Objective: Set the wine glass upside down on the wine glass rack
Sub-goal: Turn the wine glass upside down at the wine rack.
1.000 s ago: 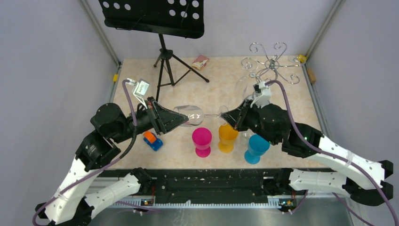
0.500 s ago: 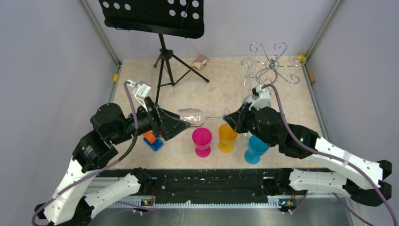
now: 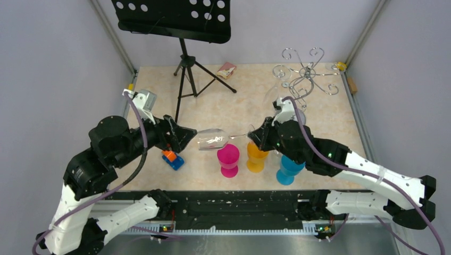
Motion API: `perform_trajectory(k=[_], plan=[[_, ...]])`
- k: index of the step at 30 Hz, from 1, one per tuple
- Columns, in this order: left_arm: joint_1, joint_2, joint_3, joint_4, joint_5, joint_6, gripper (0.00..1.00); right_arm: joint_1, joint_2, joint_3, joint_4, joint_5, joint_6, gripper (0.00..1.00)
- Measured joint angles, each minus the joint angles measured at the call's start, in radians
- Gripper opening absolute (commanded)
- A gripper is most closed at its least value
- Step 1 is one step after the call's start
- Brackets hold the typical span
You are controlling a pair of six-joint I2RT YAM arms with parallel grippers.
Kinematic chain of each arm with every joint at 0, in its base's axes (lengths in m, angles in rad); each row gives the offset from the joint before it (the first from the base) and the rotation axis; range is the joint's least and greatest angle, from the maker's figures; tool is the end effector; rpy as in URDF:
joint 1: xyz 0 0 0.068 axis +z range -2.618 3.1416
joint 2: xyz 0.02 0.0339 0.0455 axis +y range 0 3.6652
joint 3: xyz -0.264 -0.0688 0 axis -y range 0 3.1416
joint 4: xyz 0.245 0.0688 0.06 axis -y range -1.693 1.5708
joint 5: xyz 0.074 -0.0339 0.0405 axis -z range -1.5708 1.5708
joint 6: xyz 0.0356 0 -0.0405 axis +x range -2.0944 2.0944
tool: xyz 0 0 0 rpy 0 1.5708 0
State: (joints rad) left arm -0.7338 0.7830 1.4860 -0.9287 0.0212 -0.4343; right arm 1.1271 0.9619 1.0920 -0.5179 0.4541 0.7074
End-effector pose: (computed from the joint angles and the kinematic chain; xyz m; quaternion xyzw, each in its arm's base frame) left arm 0.0647 -0.0594 0.4794 0.1232 0.7725 -0.3504 0.5151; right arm 0.1009 0.1760 0.3813 -0.0457 0.8172 0.3177 0.4787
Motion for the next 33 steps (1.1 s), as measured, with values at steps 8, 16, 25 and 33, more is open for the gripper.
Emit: perform_trajectory(k=[8,16,25,33], plan=[[0.0,0.017,0.002,-0.134,-0.174,0.037,0.94,0.0,0.016,-0.026,0.064,-0.038,-0.032,0.0],[0.0,0.116,-0.002,-0.251,-0.277,0.029,0.99,0.0,0.067,-0.026,0.122,-0.047,-0.079,0.0],[0.0,0.141,-0.043,-0.319,-0.339,0.005,0.99,-0.003,0.242,0.19,-0.039,-0.04,-0.216,0.0],[0.0,0.109,-0.018,-0.333,-0.326,0.0,0.99,-0.003,0.328,0.447,-0.126,0.089,-0.393,0.0]])
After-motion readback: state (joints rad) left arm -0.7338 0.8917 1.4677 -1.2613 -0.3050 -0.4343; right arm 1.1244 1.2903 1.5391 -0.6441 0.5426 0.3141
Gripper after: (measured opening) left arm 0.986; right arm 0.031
